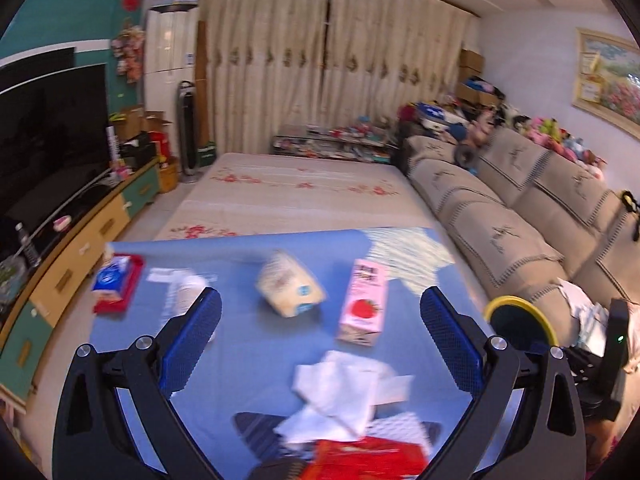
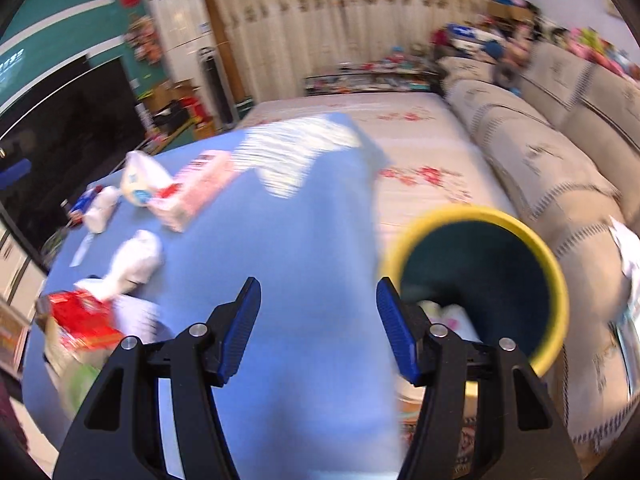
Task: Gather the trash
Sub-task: 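Grasp the pink strawberry milk carton with the right gripper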
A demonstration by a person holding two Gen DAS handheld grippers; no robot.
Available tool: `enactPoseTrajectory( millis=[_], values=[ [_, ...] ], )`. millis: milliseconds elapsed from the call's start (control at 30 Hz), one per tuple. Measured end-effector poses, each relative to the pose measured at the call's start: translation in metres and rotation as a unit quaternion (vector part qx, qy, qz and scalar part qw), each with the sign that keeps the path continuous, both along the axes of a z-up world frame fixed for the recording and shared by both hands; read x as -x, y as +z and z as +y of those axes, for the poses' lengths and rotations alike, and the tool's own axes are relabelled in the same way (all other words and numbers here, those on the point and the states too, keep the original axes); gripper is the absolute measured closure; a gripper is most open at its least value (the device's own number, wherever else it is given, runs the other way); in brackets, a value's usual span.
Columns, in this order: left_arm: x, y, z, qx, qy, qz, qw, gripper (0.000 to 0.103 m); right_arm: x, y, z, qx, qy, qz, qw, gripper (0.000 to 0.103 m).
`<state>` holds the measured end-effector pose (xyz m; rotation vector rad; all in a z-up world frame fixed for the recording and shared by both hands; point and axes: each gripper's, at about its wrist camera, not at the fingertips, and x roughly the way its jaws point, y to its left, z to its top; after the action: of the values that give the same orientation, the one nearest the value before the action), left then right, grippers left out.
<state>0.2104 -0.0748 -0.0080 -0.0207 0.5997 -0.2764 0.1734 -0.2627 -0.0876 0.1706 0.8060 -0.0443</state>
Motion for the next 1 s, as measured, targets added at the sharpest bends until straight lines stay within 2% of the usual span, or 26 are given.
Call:
enactPoseTrajectory(
  millis=[200, 300, 433, 567, 767, 1000],
  values=[
    [-0.012, -0.026, 0.055, 0.01, 0.068, -0.029, 0.9972, 0.005, -0.066, 0.011, 0.064, 0.008, 0.053, 0.002, 0.999, 0.043],
    [-0.016, -0.039, 0.074, 0.015, 0.088, -0.036, 0.9953, 0.005, -0.099, 0.003, 0.093, 0.017, 0.066, 0.01, 0.998, 0.04],
    [-0.024, -0.058, 0.088, 0.027, 0.102, -0.03, 0.9939, 0.005, -0.135, -0.012, 0.118, 0.017, 0.084, 0.042, 0.995, 0.04],
    [-0.029, -0.072, 0.09, 0.04, 0.087, -0.007, 0.9954, 0.005, -0.157, -0.023, 0.13, 0.028, 0.082, 0.061, 0.994, 0.035],
    [-0.025, -0.074, 0.079, 0.029, 0.078, -0.014, 0.9965, 0.005, -0.179, -0.037, 0.14, 0.034, 0.064, 0.081, 0.994, 0.029],
    [-0.024, -0.077, 0.077, 0.033, 0.074, -0.005, 0.9967, 0.005, -0.171, -0.042, 0.118, 0.056, 0.045, 0.081, 0.994, 0.029]
  ],
)
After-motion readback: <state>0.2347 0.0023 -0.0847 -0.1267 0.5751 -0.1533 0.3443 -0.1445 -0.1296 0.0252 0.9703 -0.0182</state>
